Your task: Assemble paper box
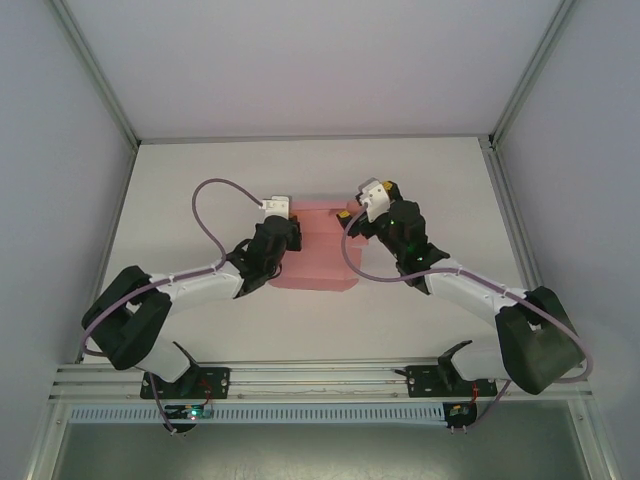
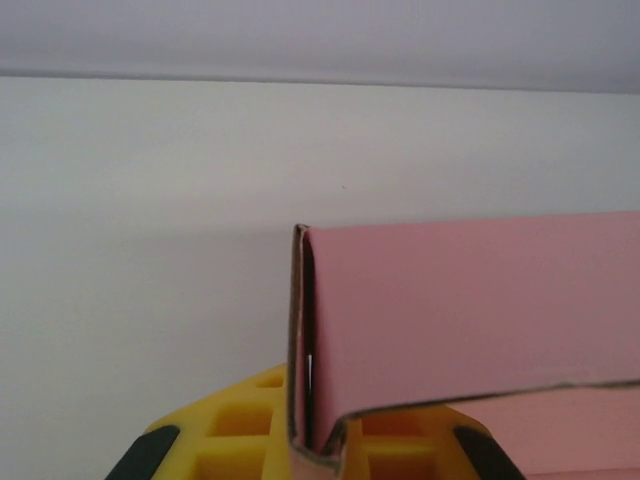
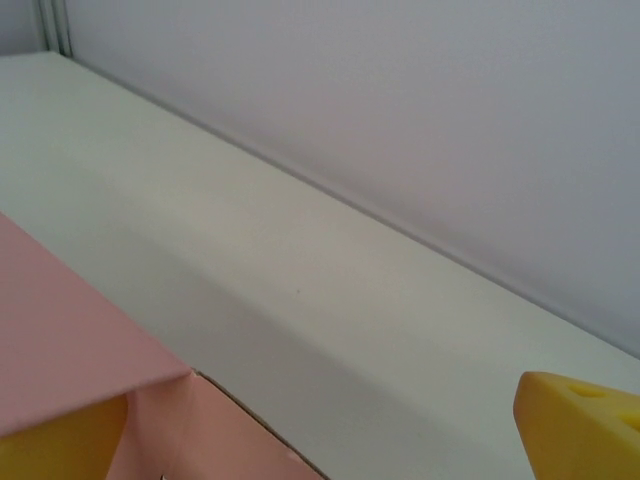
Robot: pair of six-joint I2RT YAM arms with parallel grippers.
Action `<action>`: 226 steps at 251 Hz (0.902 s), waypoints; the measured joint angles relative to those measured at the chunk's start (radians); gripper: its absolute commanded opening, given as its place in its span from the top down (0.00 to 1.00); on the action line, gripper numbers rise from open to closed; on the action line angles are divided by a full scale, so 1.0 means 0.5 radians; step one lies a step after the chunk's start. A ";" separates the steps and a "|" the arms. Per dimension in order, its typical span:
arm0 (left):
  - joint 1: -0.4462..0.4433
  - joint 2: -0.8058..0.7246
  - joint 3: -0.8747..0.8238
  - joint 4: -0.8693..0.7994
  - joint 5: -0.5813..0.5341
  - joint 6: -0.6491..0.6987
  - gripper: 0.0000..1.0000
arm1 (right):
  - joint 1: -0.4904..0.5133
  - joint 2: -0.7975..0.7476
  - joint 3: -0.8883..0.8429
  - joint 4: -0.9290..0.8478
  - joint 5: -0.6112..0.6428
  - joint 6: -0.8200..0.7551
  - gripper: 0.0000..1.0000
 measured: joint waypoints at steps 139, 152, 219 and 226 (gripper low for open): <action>0.092 -0.198 -0.041 -0.047 -0.044 -0.092 1.00 | -0.257 -0.851 -0.335 -0.939 -0.151 0.162 0.02; 0.092 -0.211 -0.048 -0.045 -0.023 -0.092 1.00 | -0.260 -0.791 -0.336 -0.949 -0.207 0.178 0.02; 0.092 -0.220 -0.124 -0.024 0.070 -0.082 1.00 | -0.261 -0.436 -0.149 -0.777 -0.362 0.253 0.02; 0.092 -0.220 -0.130 -0.022 0.075 -0.079 1.00 | -0.261 -0.417 -0.124 -0.748 -0.378 0.257 0.01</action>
